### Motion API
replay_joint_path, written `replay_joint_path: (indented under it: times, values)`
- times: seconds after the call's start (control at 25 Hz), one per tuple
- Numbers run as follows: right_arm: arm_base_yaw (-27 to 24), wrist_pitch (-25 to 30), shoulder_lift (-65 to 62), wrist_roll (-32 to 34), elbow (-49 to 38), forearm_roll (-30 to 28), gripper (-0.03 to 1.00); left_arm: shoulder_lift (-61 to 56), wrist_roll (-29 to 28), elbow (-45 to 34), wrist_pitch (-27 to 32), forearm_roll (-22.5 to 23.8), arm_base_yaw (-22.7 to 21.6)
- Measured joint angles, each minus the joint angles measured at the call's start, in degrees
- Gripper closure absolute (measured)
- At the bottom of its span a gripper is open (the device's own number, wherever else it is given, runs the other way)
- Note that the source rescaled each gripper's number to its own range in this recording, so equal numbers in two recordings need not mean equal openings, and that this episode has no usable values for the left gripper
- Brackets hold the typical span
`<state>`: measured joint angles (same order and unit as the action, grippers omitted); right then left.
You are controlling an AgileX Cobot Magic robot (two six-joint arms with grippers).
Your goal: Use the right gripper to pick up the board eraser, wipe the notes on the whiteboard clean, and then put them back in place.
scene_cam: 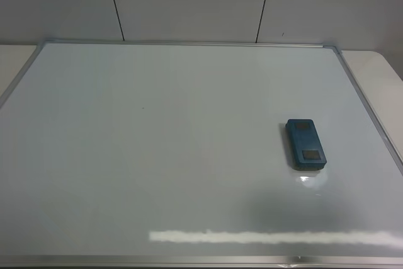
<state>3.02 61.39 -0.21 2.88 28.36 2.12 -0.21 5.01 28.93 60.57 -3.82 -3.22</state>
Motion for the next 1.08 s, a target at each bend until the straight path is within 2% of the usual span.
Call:
replay_joint_path:
  times: [0.16,1.08]
  values:
    - [-2.68,0.00,0.00,0.00,0.00,0.00,-0.03,0.00,0.00,0.00,0.00,0.00,0.00]
    - [-2.29,0.00,0.00,0.00,0.00,0.00,-0.03,0.00,0.00,0.00,0.00,0.00,0.00]
